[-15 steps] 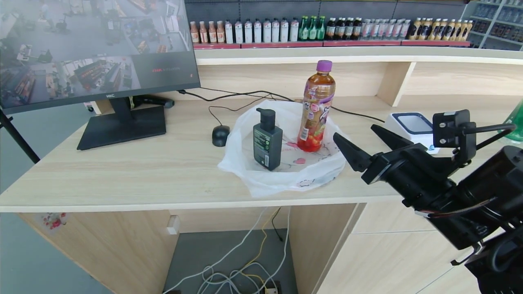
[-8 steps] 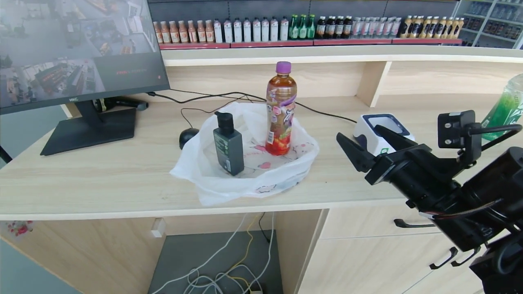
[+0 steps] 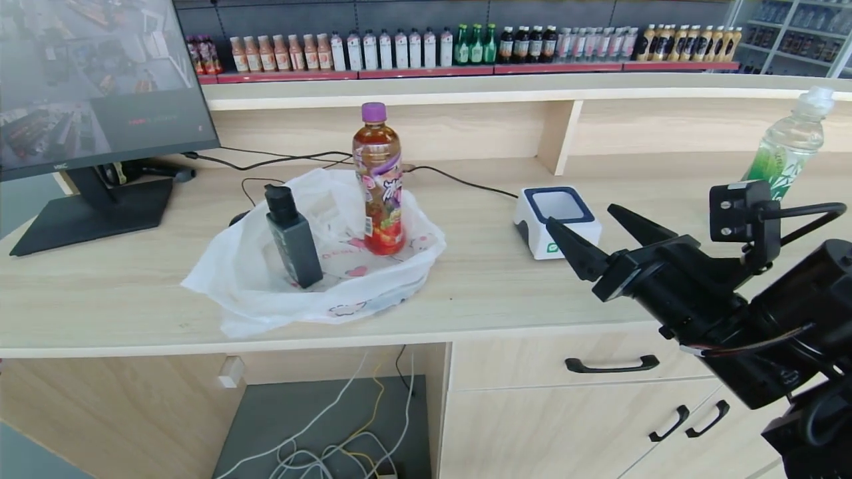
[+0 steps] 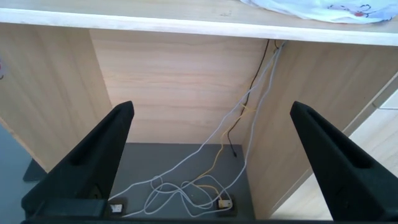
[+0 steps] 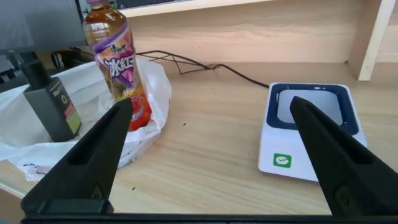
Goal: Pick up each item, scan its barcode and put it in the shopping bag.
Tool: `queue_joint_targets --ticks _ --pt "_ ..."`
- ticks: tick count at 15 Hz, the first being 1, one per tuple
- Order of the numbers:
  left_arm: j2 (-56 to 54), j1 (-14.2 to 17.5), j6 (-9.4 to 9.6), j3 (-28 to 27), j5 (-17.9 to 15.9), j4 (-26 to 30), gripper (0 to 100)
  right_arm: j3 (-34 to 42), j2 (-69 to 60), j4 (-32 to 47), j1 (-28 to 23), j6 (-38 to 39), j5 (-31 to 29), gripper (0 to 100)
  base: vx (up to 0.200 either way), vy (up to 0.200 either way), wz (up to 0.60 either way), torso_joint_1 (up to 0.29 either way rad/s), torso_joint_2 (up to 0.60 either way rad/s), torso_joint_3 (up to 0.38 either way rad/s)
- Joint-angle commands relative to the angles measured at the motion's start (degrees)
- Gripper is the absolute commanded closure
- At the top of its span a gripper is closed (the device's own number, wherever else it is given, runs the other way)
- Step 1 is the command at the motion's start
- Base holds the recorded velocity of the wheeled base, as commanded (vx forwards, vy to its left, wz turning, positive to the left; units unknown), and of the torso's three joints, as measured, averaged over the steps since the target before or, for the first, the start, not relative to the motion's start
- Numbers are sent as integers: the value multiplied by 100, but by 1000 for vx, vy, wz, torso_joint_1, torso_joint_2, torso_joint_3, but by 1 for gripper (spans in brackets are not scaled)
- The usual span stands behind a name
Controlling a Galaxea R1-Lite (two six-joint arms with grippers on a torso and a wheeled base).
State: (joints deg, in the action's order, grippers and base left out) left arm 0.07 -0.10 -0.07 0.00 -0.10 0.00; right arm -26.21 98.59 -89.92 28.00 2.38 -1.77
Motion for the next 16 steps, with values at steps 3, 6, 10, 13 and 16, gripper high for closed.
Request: queue_joint_targets --ticks 3,6,10,13,16 --pt "1 1 -1 0 1 0 0 2 82 -8 4 8 -8 0 0 -200 0 2 2 -1" --pt "1 1 -1 0 1 0 0 -7 82 -8 4 8 -8 0 0 -200 0 10 1 4" --pt "1 1 -1 0 1 0 0 2 82 -8 -5 8 -8 0 0 -200 0 1 2 0" --pt "1 1 -1 0 1 0 0 -33 135 -8 -23 26 -8 0 0 -200 0 2 1 2" --pt "1 1 -1 0 1 0 0 -7 135 -8 -146 114 -8 0 0 -200 0 2 4 -1"
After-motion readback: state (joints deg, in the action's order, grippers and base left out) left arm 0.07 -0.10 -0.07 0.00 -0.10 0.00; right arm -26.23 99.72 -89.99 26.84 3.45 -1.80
